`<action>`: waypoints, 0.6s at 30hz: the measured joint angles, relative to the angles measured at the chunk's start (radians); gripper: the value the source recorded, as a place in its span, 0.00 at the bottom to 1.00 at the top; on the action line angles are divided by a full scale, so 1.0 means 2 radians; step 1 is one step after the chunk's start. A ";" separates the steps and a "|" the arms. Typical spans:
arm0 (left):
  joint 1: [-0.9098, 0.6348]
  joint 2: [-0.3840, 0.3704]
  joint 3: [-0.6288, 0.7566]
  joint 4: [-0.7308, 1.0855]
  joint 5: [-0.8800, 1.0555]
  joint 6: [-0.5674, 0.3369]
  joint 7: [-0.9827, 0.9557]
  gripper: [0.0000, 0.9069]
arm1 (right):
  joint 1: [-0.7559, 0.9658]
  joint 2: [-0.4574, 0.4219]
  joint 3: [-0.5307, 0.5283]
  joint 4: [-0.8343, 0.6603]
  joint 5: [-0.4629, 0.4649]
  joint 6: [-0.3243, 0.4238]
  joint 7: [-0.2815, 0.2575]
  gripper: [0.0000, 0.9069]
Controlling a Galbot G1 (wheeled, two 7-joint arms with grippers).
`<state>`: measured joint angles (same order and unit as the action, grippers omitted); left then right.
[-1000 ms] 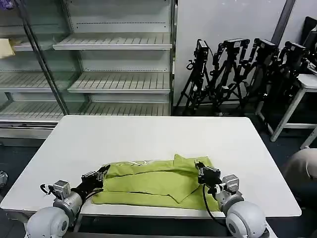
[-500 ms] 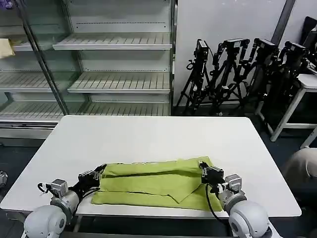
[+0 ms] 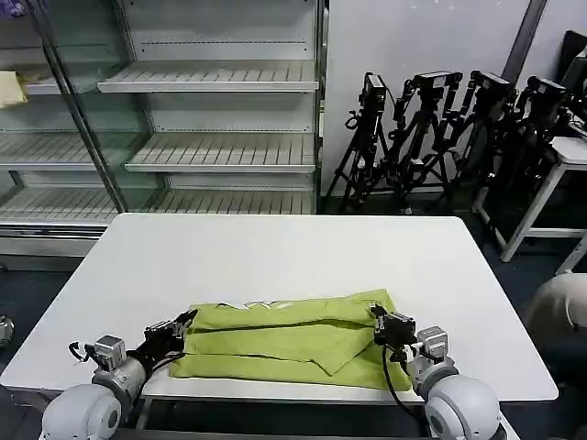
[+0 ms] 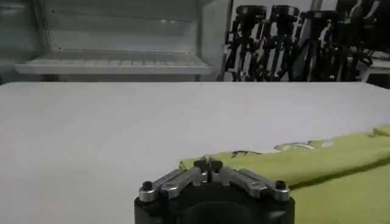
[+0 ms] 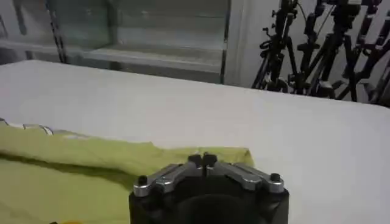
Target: Fold and organize the clothes.
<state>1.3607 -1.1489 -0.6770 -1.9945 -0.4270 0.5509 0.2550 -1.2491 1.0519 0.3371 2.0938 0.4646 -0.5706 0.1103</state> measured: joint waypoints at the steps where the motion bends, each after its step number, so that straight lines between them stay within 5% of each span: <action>1: 0.002 0.000 -0.002 -0.003 0.000 0.001 0.000 1.00 | -0.001 -0.001 0.001 0.001 0.000 0.000 0.000 1.00; 18: 0.047 -0.022 0.007 -0.054 -0.062 0.008 -0.106 1.00 | -0.037 0.004 0.025 0.037 -0.017 0.012 -0.004 1.00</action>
<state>1.4541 -1.1937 -0.6637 -2.1022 -0.5504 0.5671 0.0424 -1.3224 1.0602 0.3873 2.1670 0.4315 -0.5472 0.1030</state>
